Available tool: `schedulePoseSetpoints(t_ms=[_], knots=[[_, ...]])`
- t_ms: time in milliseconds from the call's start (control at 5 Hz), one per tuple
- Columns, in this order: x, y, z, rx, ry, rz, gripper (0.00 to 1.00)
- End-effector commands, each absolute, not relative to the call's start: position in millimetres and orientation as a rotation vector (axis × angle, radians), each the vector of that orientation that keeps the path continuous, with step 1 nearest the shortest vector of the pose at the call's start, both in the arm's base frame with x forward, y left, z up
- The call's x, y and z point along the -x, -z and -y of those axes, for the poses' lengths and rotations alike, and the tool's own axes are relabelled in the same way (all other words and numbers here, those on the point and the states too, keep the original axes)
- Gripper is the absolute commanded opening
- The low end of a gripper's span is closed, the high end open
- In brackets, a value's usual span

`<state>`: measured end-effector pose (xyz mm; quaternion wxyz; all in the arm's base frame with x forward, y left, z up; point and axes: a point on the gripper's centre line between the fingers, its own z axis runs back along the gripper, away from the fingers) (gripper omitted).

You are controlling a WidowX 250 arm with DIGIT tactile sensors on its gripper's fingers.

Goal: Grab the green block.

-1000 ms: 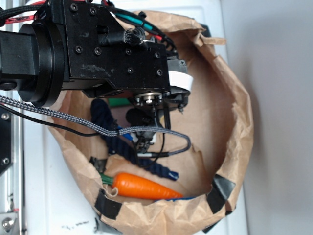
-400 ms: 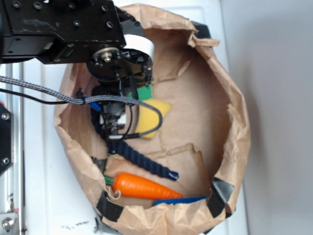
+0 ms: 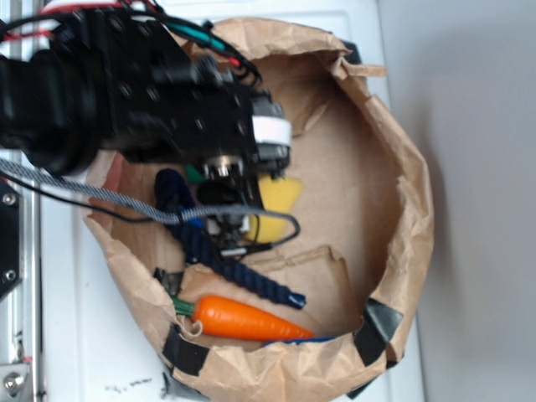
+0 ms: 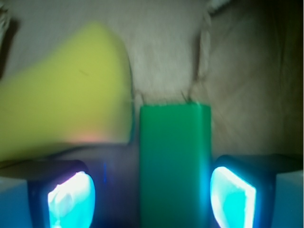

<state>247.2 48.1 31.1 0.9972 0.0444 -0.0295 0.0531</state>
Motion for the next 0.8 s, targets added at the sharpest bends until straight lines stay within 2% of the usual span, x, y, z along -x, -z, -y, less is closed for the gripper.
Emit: schedulePoseSetpoints(t_ms=[0,400,600], knots=[[-252.7,-22.0,-31.8,-0.137,-0.102,0.137,0.00],[-251.2,-23.1,-31.3,-0.132,-0.113,0.186,0.00],[-251.7,-40.6,-29.3,-0.114,-0.112,0.161,0.00]])
